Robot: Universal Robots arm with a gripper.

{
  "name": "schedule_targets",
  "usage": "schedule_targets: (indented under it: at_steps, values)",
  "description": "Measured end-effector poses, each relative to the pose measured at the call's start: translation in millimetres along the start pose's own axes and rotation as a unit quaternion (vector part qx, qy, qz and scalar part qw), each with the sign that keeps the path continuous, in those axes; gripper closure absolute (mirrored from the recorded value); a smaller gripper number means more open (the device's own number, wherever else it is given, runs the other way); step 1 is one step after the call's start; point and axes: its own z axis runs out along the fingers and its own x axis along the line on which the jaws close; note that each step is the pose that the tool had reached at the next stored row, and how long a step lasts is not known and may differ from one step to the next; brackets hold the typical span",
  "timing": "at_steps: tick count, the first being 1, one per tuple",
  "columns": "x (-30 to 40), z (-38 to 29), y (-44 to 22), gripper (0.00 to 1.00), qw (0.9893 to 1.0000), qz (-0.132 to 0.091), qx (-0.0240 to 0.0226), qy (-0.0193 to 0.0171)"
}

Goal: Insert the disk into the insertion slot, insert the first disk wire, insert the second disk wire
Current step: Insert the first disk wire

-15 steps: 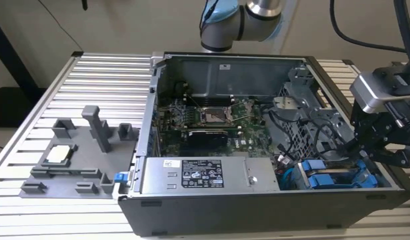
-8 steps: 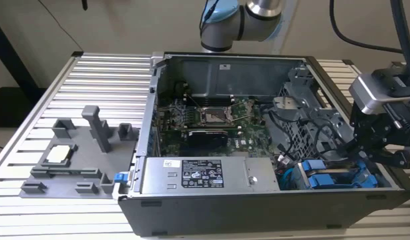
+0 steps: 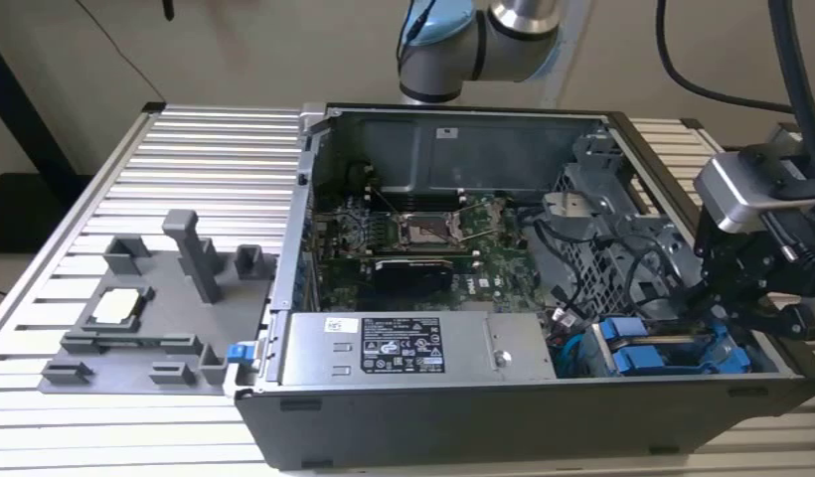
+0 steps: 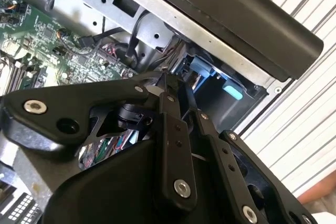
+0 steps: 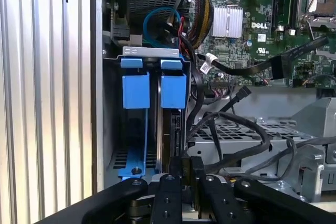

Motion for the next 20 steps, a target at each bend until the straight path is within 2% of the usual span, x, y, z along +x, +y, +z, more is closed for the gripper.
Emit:
schedule_targets:
  at_steps: [3, 7, 20]
  values:
    - [0.2, 1.5, -0.8, 0.81, 1.0000, 0.001, -0.0035, 0.0029]
    - [0.5, 3.6, -0.8, 0.81, 1.0000, 0.002, -0.0050, 0.0050]
    - [1.0, 6.6, -2.3, 0.81, 0.9999, 0.006, -0.0062, 0.0057]
